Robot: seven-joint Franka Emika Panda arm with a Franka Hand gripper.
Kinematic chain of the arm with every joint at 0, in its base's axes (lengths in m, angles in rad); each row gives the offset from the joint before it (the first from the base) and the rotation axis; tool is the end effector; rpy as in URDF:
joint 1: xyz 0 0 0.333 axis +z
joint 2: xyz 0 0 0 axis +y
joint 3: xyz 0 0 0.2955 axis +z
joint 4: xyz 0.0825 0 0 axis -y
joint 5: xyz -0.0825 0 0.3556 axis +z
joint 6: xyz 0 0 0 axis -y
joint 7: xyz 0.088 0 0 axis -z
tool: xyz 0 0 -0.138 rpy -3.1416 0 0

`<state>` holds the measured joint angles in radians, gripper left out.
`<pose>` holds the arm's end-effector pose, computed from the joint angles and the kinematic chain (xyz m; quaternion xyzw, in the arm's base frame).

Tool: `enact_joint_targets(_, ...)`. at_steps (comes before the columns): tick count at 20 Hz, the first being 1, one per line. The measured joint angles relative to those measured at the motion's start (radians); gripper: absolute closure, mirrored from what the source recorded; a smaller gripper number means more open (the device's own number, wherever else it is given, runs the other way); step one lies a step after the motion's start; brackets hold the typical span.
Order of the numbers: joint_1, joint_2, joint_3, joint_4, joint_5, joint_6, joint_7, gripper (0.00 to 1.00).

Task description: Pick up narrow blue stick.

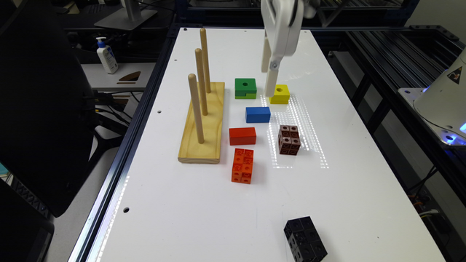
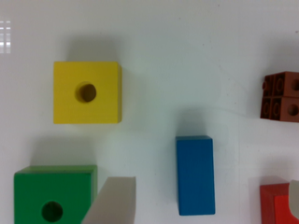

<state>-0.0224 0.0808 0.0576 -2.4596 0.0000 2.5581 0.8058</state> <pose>0.4654 0.0167 0.2379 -0.9266 0.3759 -0.0072 0.0058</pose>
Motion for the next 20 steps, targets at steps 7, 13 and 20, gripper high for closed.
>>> enact_joint_targets(7, 0.0, 0.009, 0.0, 0.002, 0.0, 0.005, 0.0, 0.0)
enact_joint_targets(13, 0.0, 0.073, 0.0, 0.002, 0.0, 0.061, 0.0, 0.0)
enact_joint_targets(20, 0.0, 0.09, 0.0, 0.002, 0.0, 0.081, 0.0, 0.0)
